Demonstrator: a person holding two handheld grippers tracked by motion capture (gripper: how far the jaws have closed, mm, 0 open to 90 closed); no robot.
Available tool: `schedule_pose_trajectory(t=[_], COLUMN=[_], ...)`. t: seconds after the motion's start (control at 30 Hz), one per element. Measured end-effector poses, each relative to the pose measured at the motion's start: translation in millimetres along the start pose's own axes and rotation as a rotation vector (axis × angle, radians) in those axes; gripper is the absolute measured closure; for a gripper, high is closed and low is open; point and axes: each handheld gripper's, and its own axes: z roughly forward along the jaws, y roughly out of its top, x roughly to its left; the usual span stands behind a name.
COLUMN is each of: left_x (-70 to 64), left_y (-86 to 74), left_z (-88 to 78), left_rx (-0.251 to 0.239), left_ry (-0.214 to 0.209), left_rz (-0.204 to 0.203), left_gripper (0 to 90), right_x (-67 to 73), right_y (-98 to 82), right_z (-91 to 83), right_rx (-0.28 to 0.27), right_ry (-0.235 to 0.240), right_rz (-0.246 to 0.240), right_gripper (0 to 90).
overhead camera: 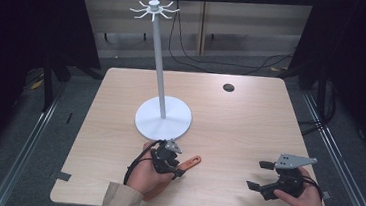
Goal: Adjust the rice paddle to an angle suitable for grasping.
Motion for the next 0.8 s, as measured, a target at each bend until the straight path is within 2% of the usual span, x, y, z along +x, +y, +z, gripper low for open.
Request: schedule_pose_trajectory(t=[0.03,0.1,0.17,0.27,0.3,0.33,0.37,0.47,0.5,0.53,0.57,0.6,0.7,0.73,0.77,0.8], left_x=[0.2,0.1,-0.5,-3.0,-5.2,-8.6,-9.0,-11.7,-11.0,-12.2,-10.5,-11.1,-12.5,-11.4,-12.4,-12.6], left_y=[3.6,5.4,9.3,16.5,19.0,22.1,24.7,33.2,34.8,36.5,39.6,41.4,45.7,46.9,46.4,45.9], left_z=[2.3,2.7,2.8,3.8,4.9,6.6,7.2,10.9,11.0,12.2,13.0,14.0,16.1,15.7,16.3,16.0], left_rx=[0.051,0.061,0.096,0.163,0.182,0.207,0.222,0.280,0.293,0.304,0.324,0.341,0.375,0.392,0.380,0.375], left_ry=[0.015,0.015,0.023,0.040,0.052,0.082,0.085,0.090,0.085,0.091,0.090,0.088,0.099,0.095,0.098,0.103], left_rz=[0.008,0.006,0.005,0.031,0.036,0.045,0.047,0.031,0.037,0.016,0.024,0.009,0.004,0.019,0.004,0.005], left_gripper=[57.6,58.0,59.0,59.8,59.9,62.3,63.8,65.5,65.7,65.7,65.9,66.0,66.5,66.5,66.6,66.6], right_x=[0.3,0.5,0.8,0.5,0.5,0.6,0.8,1.2,1.4,1.5,1.6,1.7,1.8,1.9,2.2,2.2], right_y=[0.0,0.1,0.2,0.1,0.0,-0.1,-0.1,0.0,0.0,-0.1,-0.2,-0.3,-0.5,-0.6,-0.9,-0.9], right_z=[-0.2,-0.5,-0.8,-0.9,-0.7,-0.2,-0.1,-0.1,-0.3,-0.3,-0.5,-0.5,-0.4,-0.4,-0.6,-0.6], right_rx=[0.002,0.001,0.003,0.003,0.005,0.003,0.002,0.004,0.003,0.003,0.005,0.006,0.008,0.007,0.007,0.007], right_ry=[0.000,0.001,0.000,-0.001,-0.002,0.002,0.003,0.000,0.000,-0.001,-0.002,-0.002,-0.004,-0.004,-0.001,-0.001], right_rz=[-0.001,-0.003,-0.004,-0.005,-0.005,-0.011,-0.011,-0.013,-0.014,-0.013,-0.012,-0.013,-0.013,-0.014,-0.014,-0.014], right_gripper=[9.0,9.0,9.0,9.0,9.0,9.0,9.0,9.0,9.0,9.0,9.0,9.0,9.1,9.1,9.1,9.1])
